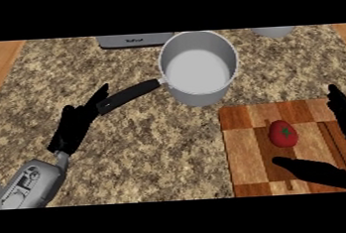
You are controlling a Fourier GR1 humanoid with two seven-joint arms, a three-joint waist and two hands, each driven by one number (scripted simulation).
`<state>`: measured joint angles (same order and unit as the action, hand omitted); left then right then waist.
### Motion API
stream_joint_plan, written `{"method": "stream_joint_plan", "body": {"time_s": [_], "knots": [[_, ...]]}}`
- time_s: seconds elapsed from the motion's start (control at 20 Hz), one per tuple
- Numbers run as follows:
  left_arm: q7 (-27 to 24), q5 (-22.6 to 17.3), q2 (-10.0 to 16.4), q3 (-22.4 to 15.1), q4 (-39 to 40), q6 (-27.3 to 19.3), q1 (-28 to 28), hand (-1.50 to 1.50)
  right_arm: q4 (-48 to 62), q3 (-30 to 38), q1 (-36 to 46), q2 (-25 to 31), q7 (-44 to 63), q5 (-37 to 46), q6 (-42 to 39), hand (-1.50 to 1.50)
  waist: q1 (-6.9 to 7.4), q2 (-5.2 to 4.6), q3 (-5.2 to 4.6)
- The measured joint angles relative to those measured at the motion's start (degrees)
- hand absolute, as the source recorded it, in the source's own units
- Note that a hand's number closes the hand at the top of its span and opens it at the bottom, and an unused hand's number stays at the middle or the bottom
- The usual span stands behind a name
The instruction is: Pick the tomato from the cutting board and place it in the pot
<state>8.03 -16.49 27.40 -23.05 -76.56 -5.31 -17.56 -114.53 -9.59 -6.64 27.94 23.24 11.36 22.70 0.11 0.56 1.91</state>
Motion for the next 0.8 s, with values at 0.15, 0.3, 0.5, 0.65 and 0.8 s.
{"method": "stream_joint_plan", "body": {"time_s": [0.15, 0.3, 0.5, 0.65, 0.8], "knots": [[-0.09, -0.22, -0.2, -0.48, 0.41, 0.14, -0.96, 0.0, 1.64, -1.66, 0.97, 1.43, 5.1, -0.92, -3.77, -1.5, 0.8, -0.24, -0.06], [0.18, -0.28, -0.24, -1.07, 0.51, 0.04, -1.42, 0.0, 4.04, -2.9, 1.71, 2.85, 7.91, -1.34, -7.1, -1.5, 1.18, -0.34, -0.11], [-0.51, -0.31, -0.2, -1.16, 0.87, -0.06, -1.07, 0.0, 7.15, -3.03, 1.81, 3.56, 7.53, -1.78, -9.34, -1.5, 0.86, -0.24, -0.01], [-0.85, -0.35, -0.14, -1.26, 1.29, -0.44, -0.68, 0.0, 8.83, -2.77, 1.11, 3.09, 5.4, -0.93, -8.75, -1.5, 0.46, -0.1, 0.11], [-1.43, -0.84, -0.12, -0.86, 1.49, -0.15, -0.4, 0.0, 9.51, -1.38, 0.84, 3.49, 3.65, -0.94, -8.67, -1.5, 0.19, -0.01, 0.19]]}}
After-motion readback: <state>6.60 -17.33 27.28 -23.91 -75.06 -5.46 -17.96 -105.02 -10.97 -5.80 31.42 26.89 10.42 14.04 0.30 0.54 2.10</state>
